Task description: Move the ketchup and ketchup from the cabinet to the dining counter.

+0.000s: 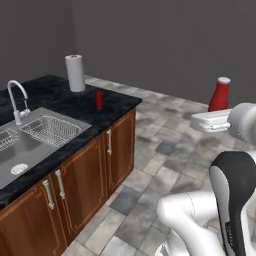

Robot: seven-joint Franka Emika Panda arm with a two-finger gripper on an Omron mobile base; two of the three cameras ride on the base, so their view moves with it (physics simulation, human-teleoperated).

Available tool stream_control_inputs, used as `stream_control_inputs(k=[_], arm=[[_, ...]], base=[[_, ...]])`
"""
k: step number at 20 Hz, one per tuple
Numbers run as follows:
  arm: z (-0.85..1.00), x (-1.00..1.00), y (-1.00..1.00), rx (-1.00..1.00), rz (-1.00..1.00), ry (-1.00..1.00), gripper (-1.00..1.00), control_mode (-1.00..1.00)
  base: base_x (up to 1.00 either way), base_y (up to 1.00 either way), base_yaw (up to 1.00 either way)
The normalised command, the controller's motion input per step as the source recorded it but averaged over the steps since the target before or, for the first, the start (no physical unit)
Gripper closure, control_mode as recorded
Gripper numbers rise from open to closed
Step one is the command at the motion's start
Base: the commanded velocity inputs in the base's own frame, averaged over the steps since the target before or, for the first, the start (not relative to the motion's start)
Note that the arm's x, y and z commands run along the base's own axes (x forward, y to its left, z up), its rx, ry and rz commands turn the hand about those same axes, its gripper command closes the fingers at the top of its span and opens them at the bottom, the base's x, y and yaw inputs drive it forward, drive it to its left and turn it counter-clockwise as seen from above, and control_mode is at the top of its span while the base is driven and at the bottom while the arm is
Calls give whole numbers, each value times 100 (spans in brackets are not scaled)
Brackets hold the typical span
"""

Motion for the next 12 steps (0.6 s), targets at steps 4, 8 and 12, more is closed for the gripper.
stream_control_inputs(k=[4,8,12], arm=[[0,0,0,0,0,0,100,100],[0,0,0,0,0,0,100,100],[0,0,0,0,0,0,100,100]], base=[[47,-46,11],[51,-59,22],[57,-58,38]])
